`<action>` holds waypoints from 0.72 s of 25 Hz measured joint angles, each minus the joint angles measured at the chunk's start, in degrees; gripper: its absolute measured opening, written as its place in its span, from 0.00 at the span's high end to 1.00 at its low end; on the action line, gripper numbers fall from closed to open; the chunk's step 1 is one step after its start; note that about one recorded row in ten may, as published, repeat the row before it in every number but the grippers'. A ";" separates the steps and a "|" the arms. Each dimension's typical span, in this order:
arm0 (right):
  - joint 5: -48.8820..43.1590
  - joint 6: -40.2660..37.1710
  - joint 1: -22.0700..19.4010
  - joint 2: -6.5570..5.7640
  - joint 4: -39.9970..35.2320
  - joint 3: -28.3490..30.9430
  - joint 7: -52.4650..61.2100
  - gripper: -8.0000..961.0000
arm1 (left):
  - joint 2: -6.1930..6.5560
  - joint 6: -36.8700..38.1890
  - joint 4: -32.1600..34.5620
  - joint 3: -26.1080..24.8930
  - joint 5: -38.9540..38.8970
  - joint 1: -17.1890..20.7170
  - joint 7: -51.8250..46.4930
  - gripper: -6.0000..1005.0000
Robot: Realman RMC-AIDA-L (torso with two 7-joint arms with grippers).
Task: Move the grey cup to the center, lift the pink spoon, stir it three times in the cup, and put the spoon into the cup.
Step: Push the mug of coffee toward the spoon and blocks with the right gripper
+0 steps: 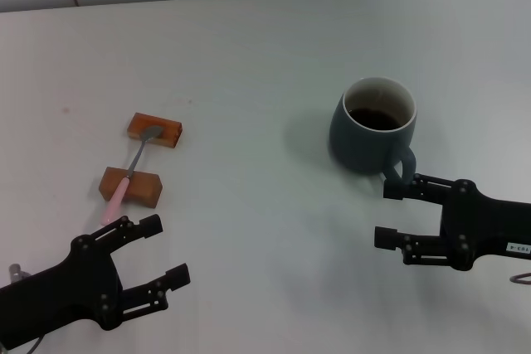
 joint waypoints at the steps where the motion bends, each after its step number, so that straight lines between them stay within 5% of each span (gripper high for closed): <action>1: 0.00 0.02 0.00 0.00 0.00 0.00 0.00 0.14 | 0.00 0.00 0.00 0.00 0.00 -0.01 0.00 0.14; 11: 0.51 -0.28 0.11 0.00 0.01 0.27 -0.83 0.14 | 0.00 0.11 0.00 0.03 0.00 -0.12 0.23 0.14; 18: 8.82 -4.42 -1.41 -0.05 1.48 1.07 -9.36 0.18 | -0.07 0.11 -0.05 0.16 0.00 -0.11 0.30 0.14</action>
